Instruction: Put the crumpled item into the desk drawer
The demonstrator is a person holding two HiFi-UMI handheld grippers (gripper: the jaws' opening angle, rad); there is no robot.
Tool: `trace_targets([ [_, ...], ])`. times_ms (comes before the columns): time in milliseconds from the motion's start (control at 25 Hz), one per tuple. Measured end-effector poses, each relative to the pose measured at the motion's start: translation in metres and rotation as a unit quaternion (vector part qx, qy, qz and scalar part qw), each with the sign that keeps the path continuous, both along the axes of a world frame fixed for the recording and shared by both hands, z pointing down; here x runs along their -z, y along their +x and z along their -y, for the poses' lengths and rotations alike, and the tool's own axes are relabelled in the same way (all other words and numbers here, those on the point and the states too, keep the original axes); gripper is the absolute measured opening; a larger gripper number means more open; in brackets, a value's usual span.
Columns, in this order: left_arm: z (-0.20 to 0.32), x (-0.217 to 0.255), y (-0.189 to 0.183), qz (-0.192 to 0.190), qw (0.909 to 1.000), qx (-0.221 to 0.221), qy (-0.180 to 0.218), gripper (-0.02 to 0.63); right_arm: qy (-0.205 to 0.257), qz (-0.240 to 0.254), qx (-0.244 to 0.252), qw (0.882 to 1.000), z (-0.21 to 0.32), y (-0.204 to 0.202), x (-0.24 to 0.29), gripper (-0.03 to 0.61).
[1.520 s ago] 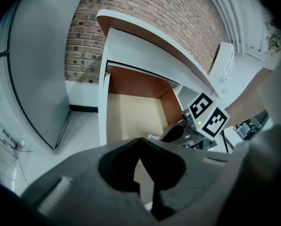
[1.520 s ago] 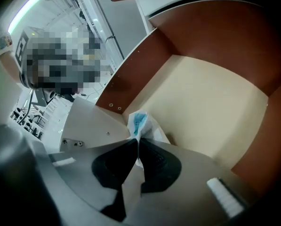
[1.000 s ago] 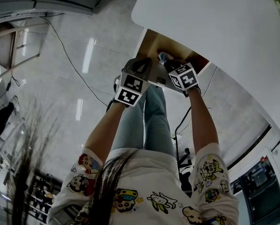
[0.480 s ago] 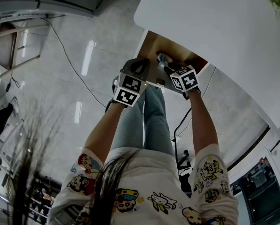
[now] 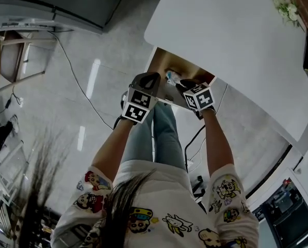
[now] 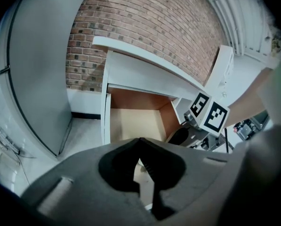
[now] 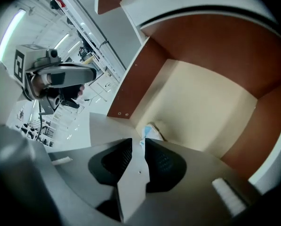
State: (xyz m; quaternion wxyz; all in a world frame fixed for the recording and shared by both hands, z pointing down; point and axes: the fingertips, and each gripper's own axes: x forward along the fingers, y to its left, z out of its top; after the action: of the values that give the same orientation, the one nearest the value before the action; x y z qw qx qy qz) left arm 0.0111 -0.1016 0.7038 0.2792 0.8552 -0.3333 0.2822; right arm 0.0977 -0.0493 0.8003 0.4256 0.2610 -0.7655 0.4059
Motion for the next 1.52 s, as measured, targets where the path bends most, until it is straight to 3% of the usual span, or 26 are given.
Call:
trace_targets([
  [480, 0.022, 0.115, -0.001, -0.019, 0.9980, 0.007, 0.059, 0.000, 0.097, 0.057, -0.042, 0.993, 0.013, -0.016, 0.145, 0.097],
  [840, 0.017, 0.219, 0.006, -0.041, 0.9936, -0.003, 0.105, 0.000, 0.203, 0.095, -0.078, 0.971, 0.020, -0.012, 0.271, 0.095],
  [1120, 0.009, 0.274, -0.001, -0.059, 0.9890, -0.005, 0.135, 0.000, 0.302, 0.122, -0.113, 0.939, 0.032, 0.004, 0.359, 0.086],
  [1320, 0.014, 0.313, 0.000, -0.081, 0.9830, 0.006, 0.165, 0.000, 0.375, 0.148, -0.158, 0.901, 0.047, 0.027, 0.421, 0.074],
  [1520, 0.018, 0.349, 0.000, -0.098, 0.9746, 0.014, 0.201, 0.000, 0.404, 0.203, -0.196, 0.870, 0.048, 0.041, 0.469, 0.061],
])
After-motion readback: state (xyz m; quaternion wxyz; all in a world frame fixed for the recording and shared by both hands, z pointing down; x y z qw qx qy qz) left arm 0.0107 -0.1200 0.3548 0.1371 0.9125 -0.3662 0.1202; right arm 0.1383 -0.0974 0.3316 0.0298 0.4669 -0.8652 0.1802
